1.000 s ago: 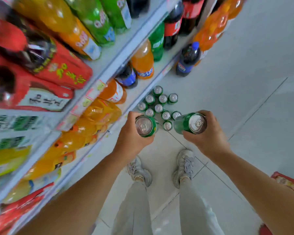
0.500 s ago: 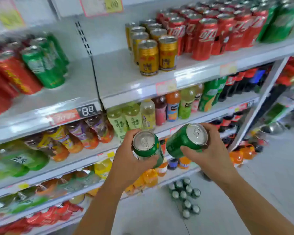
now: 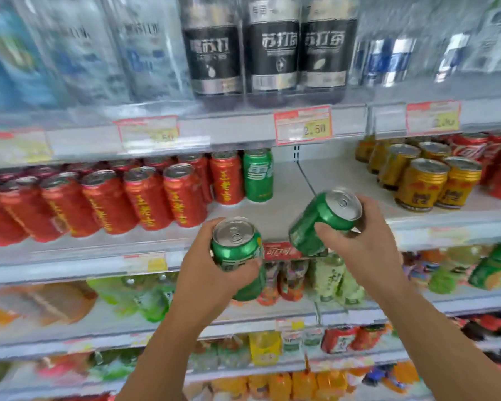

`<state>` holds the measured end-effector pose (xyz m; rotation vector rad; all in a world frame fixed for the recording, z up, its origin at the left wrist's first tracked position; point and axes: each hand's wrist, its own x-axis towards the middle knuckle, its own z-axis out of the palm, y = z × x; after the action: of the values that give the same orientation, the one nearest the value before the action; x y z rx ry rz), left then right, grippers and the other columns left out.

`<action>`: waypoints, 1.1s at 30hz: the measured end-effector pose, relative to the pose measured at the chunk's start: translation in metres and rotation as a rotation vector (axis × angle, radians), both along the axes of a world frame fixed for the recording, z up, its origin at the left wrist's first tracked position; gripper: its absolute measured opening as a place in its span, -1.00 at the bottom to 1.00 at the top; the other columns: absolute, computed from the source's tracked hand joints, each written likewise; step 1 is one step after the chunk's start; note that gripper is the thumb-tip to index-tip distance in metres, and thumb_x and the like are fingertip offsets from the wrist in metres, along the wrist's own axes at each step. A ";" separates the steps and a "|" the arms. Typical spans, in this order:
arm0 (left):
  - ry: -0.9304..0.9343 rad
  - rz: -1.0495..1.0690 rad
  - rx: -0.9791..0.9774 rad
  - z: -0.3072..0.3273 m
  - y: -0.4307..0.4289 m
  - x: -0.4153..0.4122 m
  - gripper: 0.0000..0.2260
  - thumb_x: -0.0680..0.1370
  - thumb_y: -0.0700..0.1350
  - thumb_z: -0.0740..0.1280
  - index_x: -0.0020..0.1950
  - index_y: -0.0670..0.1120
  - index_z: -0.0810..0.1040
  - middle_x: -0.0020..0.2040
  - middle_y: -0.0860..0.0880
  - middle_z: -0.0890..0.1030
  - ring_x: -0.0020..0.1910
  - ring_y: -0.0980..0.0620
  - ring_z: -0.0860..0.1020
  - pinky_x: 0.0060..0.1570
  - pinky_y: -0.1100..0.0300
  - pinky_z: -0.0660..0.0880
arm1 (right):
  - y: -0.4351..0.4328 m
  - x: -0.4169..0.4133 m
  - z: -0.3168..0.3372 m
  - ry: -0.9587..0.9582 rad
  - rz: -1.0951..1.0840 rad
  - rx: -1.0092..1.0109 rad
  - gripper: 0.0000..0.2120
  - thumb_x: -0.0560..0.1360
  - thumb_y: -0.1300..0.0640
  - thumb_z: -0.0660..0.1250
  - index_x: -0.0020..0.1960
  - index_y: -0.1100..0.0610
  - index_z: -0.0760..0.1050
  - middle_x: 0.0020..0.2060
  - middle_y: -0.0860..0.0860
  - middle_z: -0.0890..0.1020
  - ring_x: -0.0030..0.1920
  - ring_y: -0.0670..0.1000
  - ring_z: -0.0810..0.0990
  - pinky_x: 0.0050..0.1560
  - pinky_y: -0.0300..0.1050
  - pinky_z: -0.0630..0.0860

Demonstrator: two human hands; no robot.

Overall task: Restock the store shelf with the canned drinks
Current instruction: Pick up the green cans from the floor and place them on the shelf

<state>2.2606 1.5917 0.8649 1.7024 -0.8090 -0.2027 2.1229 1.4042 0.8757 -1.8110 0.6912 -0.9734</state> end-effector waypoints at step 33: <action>0.040 0.149 -0.096 0.007 -0.008 0.026 -0.54 0.38 -0.23 0.53 0.18 0.10 0.50 -0.02 0.27 0.63 -0.06 0.27 0.62 -0.16 0.41 0.52 | -0.030 0.123 0.000 0.259 0.334 -0.133 -0.12 0.33 0.08 0.57 0.47 -0.10 0.11 0.19 -0.14 0.46 0.15 -0.11 0.47 0.09 -0.22 0.37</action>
<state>2.2869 1.5836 0.8720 1.6554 -0.6488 -0.0940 2.2456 1.3747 0.8761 -2.1107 0.4644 -0.5807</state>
